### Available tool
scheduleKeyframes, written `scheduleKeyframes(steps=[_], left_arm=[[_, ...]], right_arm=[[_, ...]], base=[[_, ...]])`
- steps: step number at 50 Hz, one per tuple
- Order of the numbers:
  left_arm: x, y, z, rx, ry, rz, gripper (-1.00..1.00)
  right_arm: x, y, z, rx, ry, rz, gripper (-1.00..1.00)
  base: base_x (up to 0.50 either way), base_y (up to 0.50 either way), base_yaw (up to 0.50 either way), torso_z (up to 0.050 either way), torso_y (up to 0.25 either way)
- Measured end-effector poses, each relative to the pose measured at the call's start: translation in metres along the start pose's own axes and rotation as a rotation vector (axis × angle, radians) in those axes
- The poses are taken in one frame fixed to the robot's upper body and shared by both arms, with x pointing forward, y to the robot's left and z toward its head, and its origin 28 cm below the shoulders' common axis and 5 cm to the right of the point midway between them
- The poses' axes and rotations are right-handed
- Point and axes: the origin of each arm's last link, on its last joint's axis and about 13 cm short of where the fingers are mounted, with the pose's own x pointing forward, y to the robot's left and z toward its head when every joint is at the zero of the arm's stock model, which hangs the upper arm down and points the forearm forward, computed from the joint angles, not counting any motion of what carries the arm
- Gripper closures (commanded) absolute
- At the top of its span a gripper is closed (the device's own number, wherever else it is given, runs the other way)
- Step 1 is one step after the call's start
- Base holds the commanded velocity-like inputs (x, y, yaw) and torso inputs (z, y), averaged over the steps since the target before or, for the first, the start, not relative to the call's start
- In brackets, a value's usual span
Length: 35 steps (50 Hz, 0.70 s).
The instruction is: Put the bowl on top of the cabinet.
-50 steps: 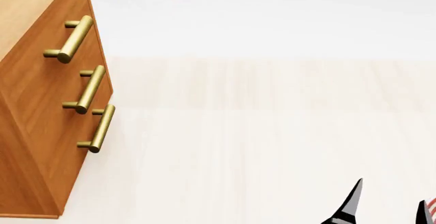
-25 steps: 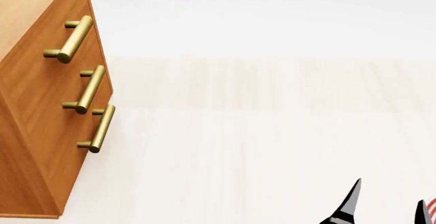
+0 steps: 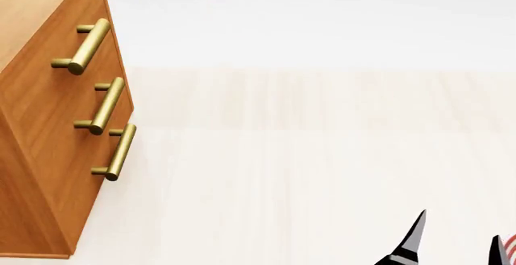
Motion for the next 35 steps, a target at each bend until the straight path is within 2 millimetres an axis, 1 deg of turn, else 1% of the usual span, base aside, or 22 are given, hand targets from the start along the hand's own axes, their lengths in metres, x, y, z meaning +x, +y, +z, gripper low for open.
scheduleKeyframes(steps=[11,35], left_arm=[[0.011,0.005,-0.002,-0.011,-0.007,0.026,1.0],[0.039,0.018,-0.019,-0.015,-0.002,0.084,1.0]], right_arm=[[0.001,0.0,-0.002,-0.005,0.006,-0.001,-1.0],[0.004,0.003,-0.006,-0.018,0.016,-0.002,-1.0]], base=[[0.0,0.0,0.0,0.0,0.001],[0.0,0.0,0.0,0.0,0.0]])
